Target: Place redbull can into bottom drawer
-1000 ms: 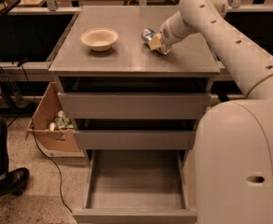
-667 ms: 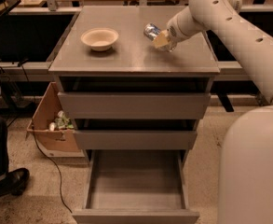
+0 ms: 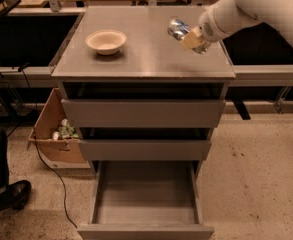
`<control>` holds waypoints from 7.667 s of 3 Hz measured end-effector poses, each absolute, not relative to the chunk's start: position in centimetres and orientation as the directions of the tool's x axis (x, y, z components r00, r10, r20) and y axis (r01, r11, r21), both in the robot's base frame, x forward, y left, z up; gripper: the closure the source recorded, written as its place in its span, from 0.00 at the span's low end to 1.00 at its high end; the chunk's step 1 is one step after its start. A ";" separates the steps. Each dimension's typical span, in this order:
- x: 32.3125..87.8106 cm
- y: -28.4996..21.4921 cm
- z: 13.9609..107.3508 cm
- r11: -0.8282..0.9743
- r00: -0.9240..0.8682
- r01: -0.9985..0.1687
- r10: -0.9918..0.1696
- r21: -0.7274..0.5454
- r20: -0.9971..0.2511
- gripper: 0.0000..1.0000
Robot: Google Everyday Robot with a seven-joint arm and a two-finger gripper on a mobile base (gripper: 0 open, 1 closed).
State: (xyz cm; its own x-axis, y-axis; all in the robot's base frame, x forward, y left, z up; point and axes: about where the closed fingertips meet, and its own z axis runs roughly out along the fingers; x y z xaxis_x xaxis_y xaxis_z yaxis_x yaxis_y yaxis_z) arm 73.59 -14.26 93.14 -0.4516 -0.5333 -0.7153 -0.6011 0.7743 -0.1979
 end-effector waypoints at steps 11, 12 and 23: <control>60.0 -15.7 57.5 0.603 -0.379 -0.743 -0.736 -0.289 -0.561 1.00; 59.8 -17.6 53.5 0.614 -0.433 -0.741 -0.745 -0.271 -0.507 1.00; 60.3 -11.9 15.8 0.595 -0.488 -0.804 -0.633 0.026 -0.601 1.00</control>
Offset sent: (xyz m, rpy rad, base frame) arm -0.0420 -0.0091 0.0073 -0.0287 0.0490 0.0139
